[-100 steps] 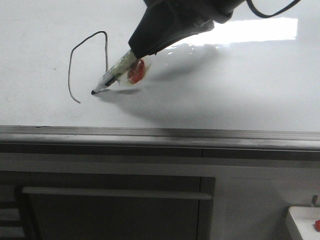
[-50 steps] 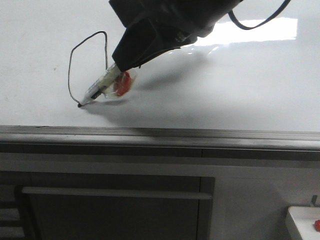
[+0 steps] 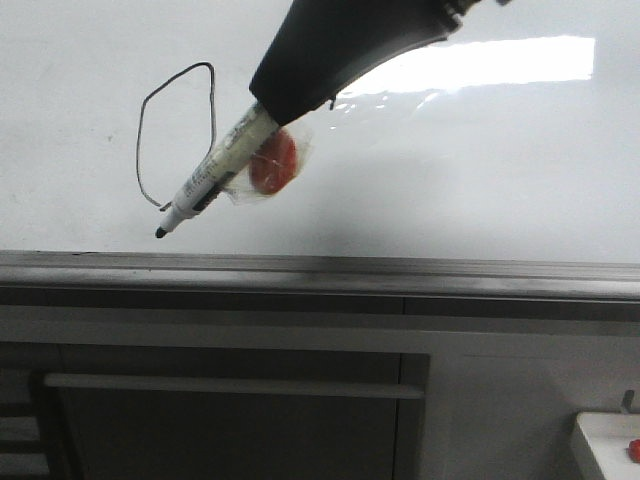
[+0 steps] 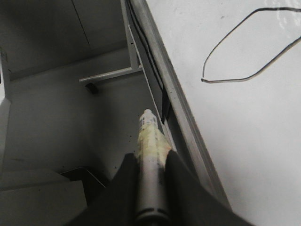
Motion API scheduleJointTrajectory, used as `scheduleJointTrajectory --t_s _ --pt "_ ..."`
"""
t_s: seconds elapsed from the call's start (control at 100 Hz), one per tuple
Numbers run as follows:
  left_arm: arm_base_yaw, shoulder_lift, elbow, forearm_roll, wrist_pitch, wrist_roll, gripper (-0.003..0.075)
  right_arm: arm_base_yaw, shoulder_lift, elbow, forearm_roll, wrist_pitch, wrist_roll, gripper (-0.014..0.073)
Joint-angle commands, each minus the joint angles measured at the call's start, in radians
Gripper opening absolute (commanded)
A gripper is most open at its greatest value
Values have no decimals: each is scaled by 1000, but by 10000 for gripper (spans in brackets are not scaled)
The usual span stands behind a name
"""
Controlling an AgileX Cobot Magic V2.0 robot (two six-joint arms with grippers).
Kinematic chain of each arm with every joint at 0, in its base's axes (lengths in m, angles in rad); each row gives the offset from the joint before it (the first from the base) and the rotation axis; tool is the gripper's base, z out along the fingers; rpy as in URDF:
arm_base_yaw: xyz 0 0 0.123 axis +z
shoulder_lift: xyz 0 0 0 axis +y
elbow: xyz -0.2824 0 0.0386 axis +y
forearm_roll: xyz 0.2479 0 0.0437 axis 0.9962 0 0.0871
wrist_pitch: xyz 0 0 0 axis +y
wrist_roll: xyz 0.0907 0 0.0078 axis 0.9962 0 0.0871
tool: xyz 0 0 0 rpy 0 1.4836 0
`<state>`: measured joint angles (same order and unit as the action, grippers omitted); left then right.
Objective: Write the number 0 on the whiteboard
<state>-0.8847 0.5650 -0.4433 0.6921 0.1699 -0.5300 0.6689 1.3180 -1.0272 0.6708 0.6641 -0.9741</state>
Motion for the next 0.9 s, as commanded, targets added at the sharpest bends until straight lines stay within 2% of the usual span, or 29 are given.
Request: scheduleJointTrajectory --t_s 0.0,0.09,0.16,0.23,0.43,0.79,0.89 --pt "-82 84 -11 15 -133 30 36 -3 -43 -32 -3 -2 -9 -57" --pt "-142 188 -11 85 -129 30 169 -3 -50 -32 -12 6 -9 -57" --pt "-150 270 -11 102 -120 30 278 1 -56 -32 -12 6 -9 -57" --pt "-134 348 -17 104 -127 30 334 10 -63 -32 -12 10 -9 -57" --pt "-86 476 -68 96 -207 30 336 45 -78 -32 -14 18 -9 -57" --pt "-53 475 -84 96 -253 30 336 65 -93 -32 -14 40 -9 -57" --pt "-53 475 -84 96 -250 30 316 79 -93 -32 -14 38 -9 -57"
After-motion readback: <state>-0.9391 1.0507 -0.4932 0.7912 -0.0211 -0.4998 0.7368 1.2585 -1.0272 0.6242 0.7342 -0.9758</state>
